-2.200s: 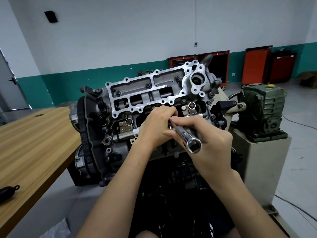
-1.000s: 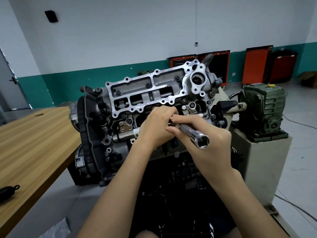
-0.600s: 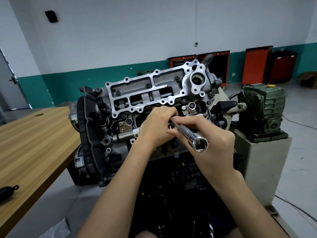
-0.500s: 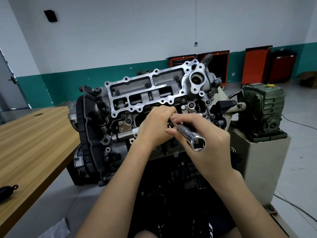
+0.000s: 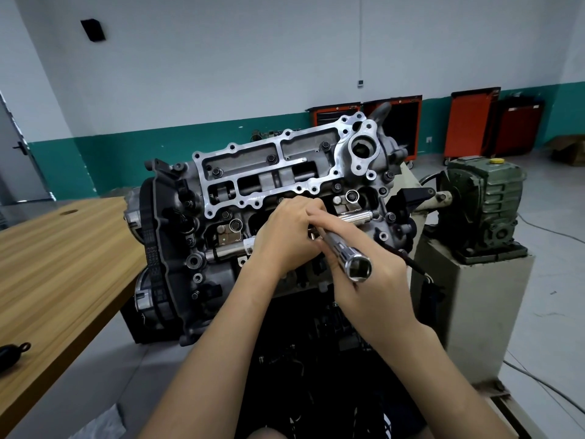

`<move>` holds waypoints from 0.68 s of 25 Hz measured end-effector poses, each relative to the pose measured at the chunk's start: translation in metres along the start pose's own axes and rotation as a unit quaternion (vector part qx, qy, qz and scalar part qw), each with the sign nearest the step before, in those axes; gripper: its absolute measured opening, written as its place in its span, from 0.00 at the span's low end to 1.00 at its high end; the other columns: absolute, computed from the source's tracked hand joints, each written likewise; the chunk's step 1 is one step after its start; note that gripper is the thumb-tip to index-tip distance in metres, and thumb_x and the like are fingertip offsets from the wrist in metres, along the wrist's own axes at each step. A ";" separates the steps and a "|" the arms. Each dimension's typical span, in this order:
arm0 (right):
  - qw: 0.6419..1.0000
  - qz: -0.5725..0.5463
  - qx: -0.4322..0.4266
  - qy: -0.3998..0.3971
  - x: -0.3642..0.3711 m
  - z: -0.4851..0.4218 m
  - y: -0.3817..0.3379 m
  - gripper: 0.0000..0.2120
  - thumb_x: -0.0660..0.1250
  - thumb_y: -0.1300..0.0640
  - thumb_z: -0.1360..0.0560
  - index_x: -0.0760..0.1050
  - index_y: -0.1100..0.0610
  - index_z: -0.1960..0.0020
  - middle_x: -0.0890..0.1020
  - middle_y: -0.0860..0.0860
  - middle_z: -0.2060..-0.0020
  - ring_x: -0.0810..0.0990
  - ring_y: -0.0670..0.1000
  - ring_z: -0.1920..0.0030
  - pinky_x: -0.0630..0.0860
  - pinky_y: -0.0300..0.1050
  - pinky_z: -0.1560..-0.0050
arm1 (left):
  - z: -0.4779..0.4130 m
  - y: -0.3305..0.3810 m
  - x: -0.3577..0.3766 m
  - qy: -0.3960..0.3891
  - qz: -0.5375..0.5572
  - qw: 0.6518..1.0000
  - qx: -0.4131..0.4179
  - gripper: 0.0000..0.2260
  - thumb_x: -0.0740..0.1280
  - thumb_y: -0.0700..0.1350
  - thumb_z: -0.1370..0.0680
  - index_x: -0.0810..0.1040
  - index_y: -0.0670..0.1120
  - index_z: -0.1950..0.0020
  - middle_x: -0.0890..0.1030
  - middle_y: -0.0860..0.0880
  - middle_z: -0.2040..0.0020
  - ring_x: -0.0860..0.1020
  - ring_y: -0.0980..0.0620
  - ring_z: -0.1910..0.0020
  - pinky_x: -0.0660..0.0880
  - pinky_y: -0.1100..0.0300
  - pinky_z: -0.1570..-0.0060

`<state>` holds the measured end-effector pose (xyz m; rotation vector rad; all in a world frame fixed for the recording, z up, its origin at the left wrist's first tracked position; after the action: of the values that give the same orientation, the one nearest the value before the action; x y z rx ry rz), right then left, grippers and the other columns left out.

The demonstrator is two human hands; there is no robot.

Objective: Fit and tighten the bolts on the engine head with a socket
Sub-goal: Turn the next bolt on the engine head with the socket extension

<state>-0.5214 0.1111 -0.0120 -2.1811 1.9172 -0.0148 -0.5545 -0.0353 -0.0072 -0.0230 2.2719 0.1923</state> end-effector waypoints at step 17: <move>0.999 -0.002 0.018 0.042 -0.012 -0.007 0.008 0.12 0.78 0.66 0.33 0.82 0.64 0.51 0.84 0.55 0.64 0.82 0.52 0.64 0.77 0.41 0.61 | -0.003 0.001 0.004 -0.002 -0.025 0.999 0.024 0.06 0.62 0.47 0.27 0.73 0.47 0.54 0.74 0.54 0.57 0.66 0.55 0.56 0.60 0.65 0.58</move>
<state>-0.5320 0.1203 -0.0046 -2.1937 1.9418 -0.1428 -0.5592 -0.0345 -0.0087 -0.0536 2.2689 0.1104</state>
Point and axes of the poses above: each hand's wrist, its own z-axis away from the middle knuckle, its own x-axis out of the palm, y = z × x, the point moved 8 cm from there along -z, towards the middle knuckle
